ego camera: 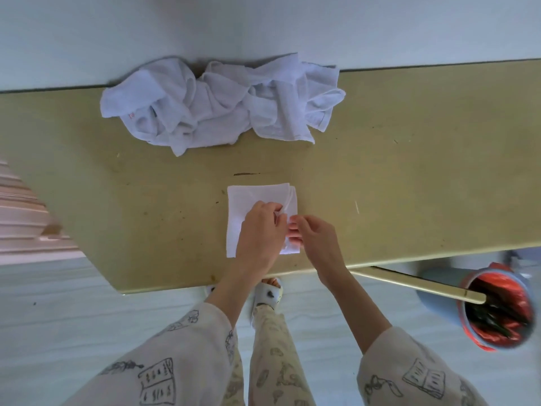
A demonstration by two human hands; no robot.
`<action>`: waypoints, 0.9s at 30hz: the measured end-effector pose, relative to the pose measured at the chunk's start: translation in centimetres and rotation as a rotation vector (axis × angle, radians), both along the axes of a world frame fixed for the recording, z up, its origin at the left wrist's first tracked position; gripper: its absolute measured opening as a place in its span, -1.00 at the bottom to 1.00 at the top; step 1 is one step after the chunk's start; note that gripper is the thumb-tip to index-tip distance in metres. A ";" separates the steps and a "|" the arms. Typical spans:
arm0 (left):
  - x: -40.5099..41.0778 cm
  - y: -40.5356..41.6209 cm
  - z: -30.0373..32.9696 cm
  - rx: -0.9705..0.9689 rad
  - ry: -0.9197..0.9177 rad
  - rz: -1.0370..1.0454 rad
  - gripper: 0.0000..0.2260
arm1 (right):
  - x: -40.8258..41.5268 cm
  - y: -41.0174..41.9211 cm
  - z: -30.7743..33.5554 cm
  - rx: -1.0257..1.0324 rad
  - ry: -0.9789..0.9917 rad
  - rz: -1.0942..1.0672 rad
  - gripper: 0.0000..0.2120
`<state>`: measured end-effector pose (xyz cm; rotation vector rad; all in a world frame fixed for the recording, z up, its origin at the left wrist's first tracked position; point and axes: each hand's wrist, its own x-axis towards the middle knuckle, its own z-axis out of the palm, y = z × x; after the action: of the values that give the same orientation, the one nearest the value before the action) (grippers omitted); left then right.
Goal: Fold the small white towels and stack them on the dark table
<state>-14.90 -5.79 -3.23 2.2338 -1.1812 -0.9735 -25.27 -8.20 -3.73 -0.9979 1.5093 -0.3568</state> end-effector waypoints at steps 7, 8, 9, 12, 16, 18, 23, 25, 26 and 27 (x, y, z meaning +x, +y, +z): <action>0.9 0.4 0.1 -0.094 0.025 -0.080 -0.80 | 0.1 -0.1 0.2 -0.035 0.068 0.068 -0.67; 1.5 0.7 -0.1 -0.156 -0.088 -0.100 -0.81 | 0.1 -0.2 0.4 -0.044 0.084 0.091 -0.74; 2.3 1.0 -0.4 -0.201 -0.216 -0.140 -0.82 | 0.2 -0.2 0.4 -0.062 0.103 0.116 -0.81; 4.6 2.4 -1.3 -0.185 -0.441 -0.334 -0.78 | 0.6 -0.5 0.1 -0.098 0.182 0.158 -0.77; 4.8 4.4 -1.5 -0.076 -0.409 -0.458 -0.75 | 1.4 -2.9 -0.1 -0.169 0.319 0.396 -0.77; 3.9 4.9 -1.1 -0.020 -0.365 -0.423 -0.79 | 1.7 -4.6 0.2 -0.195 0.332 0.547 -0.79; 2.7 4.2 0.2 0.127 -0.277 -0.358 -0.74 | 0.4 -6.1 1.5 -0.163 0.357 0.630 -0.77; 2.8 3.5 0.3 0.119 -0.221 -0.305 -0.77 | -0.6 -5.5 1.7 -0.156 0.368 0.609 -0.73; 3.0 3.0 0.3 0.084 -0.220 -0.272 -0.80 | -1.0 -5.2 1.8 -0.151 0.365 0.595 -0.71; 3.4 2.5 0.3 0.030 -0.251 -0.245 -0.83 | -1.2 -4.9 1.7 -0.143 0.355 0.571 -0.70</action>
<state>-11.54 -3.27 -2.91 2.3246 -1.5908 -0.8186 -26.51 -13.11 -2.01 -1.6131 1.4414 0.1312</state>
